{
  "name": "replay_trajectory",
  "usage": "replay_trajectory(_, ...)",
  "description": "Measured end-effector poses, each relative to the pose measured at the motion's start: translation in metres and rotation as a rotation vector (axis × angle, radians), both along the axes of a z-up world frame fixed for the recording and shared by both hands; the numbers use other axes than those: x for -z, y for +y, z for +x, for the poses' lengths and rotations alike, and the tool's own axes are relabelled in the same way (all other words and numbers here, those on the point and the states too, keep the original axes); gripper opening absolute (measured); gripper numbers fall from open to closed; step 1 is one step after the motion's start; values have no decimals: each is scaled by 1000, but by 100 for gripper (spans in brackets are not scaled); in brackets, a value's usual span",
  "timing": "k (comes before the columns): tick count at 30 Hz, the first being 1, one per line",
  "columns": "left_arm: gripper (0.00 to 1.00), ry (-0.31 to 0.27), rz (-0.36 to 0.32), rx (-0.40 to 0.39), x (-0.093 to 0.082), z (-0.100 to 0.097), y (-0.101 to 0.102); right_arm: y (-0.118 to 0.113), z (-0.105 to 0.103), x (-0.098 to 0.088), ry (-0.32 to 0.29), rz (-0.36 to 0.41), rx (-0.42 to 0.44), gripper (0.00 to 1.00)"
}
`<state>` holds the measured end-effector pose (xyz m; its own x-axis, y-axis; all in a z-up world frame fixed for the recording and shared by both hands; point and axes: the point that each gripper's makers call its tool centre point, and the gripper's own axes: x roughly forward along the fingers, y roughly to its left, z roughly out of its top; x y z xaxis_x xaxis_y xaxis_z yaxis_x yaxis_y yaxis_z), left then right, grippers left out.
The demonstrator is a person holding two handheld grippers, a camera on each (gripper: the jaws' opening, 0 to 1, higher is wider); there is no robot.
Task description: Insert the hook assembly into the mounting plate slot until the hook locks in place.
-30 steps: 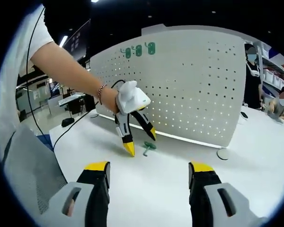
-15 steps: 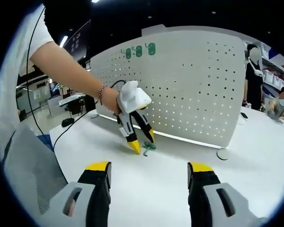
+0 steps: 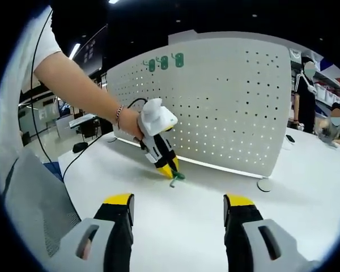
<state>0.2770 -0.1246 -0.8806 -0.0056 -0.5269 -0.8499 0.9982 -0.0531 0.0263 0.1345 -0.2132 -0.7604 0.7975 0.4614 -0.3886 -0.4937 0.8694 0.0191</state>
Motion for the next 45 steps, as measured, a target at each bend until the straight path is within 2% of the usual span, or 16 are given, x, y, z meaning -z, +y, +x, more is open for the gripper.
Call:
replay_trajectory(14,3,-50,-23,2,0,3,0,-3,0,0,4,-5,5,61)
replay_trajectory(27,2,-54,-20,6,0,3,-1,-2,-1,0,2,1,4,61)
replay_trajectory(29,2,-87,-21,11,-1,6,-1,-2,0,0,2,3,3,61)
replay_trajectory(30,2,-92,-46,10,-4,5,-3,-2,0,0,2,2,4,61)
replay_trajectory(31,1,-83,-120,5,-12,3,-12,-3,0,-1,2,1,4,61)
replay_trajectory(35,1,-93,-145,-16,-18,3,-11,-3,2,-4,-8,19,11,61)
replay_trajectory(37,1,-114,-188,-2,-25,2,-15,-4,3,-5,-11,23,12,61)
replay_trajectory(40,1,-96,-269,-13,-38,-2,-20,-3,3,-6,-13,19,6,61)
replay_trajectory(45,1,-105,-331,-44,-53,0,-21,-3,1,-7,-16,25,8,61)
